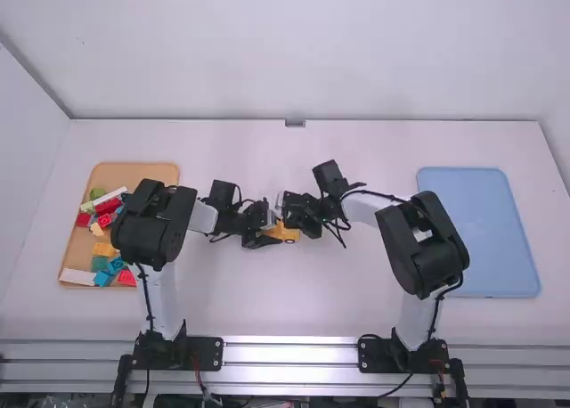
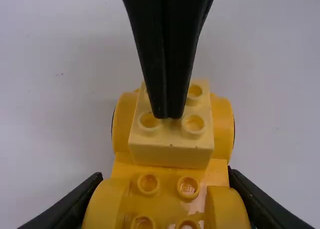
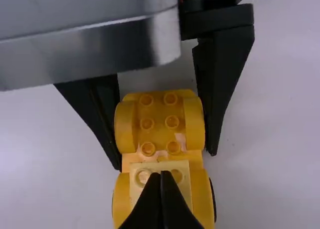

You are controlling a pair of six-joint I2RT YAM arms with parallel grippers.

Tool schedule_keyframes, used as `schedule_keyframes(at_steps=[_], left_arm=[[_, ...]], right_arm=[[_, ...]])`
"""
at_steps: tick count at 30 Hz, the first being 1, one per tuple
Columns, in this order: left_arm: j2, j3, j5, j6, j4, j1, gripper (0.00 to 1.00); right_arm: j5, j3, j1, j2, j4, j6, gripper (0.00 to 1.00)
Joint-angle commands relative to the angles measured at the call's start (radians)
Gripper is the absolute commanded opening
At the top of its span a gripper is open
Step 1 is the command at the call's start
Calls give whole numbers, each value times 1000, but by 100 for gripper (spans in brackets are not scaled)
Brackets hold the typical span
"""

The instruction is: Assemble lego blocks to make yellow taxi

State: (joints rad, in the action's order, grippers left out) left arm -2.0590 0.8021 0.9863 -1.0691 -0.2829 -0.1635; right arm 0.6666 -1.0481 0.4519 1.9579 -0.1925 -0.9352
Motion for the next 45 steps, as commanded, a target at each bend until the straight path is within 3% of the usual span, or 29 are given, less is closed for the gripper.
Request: schedule_keyframes(at_steps=[1, 9, 16, 17, 18, 19, 20, 21, 24, 25, 26, 28, 34, 40, 45], left_arm=[[-16, -15, -9, 7, 8, 6, 37], [-16, -15, -12, 6, 8, 6, 36], [-16, -15, -13, 40, -29, 6, 38], [-16, -15, -12, 66, -42, 6, 41], [-16, -15, -12, 68, -44, 6, 41], [-16, -15, -12, 79, -51, 6, 42], [-16, -14, -12, 77, -52, 6, 43], [-16, -14, -13, 77, -52, 6, 43], [-16, -14, -13, 77, -52, 6, 52], [-16, -14, -12, 78, -51, 6, 64], [-16, -14, -12, 78, -51, 6, 69], [-14, -14, -12, 78, -51, 6, 99], [63, -15, -40, 150, -23, 22, 99], [357, -14, -121, 190, 229, 92, 99], [661, -14, -138, 189, 489, 196, 99]], right_arm=[[-204, 15, 2, 98, -27, -12, 0], [-196, -76, 24, 161, -139, -90, 0], [191, -143, -97, 45, -123, -92, 3], [270, -148, -121, 26, -105, -90, 26], [290, -149, -127, 21, -100, -91, 29], [343, -153, -146, 11, -89, -92, 53], [379, -158, -166, 2, -77, -90, 82], [388, -164, -185, -14, -73, -81, 99], [376, -170, -200, -35, -71, -18, 98], [373, -177, -206, -40, -74, 8, 98], [373, -179, -206, -40, -74, 12, 99], [373, -183, -210, -40, -69, 14, 99], [307, -183, -210, -56, 16, 177, 99], [295, -198, -200, -78, 65, 229, 99], [295, -261, -142, -88, 51, 238, 99]])
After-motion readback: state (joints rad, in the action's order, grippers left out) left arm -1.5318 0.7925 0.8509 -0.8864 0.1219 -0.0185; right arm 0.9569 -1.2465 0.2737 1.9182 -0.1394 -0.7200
